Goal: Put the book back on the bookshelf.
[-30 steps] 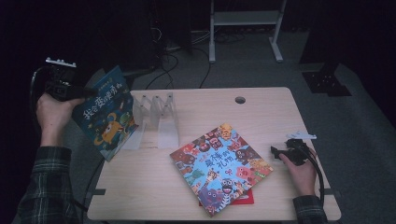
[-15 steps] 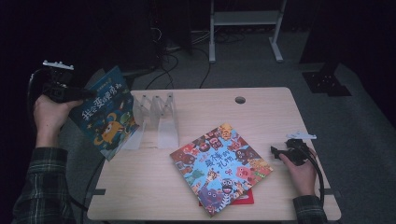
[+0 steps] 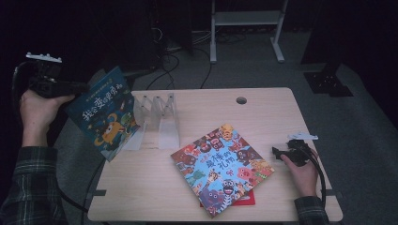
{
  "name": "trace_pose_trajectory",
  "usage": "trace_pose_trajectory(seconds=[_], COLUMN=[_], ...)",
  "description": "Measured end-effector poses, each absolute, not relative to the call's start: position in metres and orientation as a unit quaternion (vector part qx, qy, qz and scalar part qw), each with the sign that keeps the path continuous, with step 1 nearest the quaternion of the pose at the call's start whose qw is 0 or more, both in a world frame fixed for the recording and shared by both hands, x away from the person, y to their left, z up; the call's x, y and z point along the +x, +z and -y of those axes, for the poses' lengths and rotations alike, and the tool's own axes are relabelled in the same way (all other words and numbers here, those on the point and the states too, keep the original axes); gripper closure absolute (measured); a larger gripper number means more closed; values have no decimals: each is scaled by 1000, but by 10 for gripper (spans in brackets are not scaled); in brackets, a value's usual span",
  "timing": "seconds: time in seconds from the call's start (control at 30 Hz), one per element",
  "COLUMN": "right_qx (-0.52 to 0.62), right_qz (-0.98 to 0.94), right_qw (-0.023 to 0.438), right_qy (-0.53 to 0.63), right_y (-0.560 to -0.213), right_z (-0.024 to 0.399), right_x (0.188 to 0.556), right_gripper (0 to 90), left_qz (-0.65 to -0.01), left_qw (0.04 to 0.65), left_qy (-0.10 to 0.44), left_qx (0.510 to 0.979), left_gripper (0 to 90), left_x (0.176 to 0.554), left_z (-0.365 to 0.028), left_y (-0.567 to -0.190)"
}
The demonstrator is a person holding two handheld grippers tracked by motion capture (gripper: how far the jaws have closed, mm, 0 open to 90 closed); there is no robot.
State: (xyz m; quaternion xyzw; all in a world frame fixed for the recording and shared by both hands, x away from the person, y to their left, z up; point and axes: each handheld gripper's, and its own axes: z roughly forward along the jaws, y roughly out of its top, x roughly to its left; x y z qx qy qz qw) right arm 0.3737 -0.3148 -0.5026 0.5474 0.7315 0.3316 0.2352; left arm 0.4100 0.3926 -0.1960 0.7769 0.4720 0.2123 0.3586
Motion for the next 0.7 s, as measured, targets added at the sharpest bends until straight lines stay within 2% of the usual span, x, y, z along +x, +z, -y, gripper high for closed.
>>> trace_pose_trajectory(seconds=[0.07, 0.23, 0.57, 0.7], right_qx=[547, 547, 547, 547], right_qz=[-732, -732, -732, -732], right_qw=[235, 235, 235, 235], right_qy=[331, 331, 332, 331], right_y=[-503, -503, -503, -503], right_z=[315, 315, 315, 315], right_x=[374, 374, 374, 374], right_gripper=[186, 186, 186, 186], left_qz=[-470, -461, -417, -391], left_qw=[362, 368, 366, 363], left_qy=[219, 209, 182, 171], left_qx=[775, 780, 812, 828], left_gripper=[736, 896, 894, 840], left_x=[407, 400, 386, 379], left_z=[-392, -386, -350, -328], left_y=[-190, -181, -205, -219])
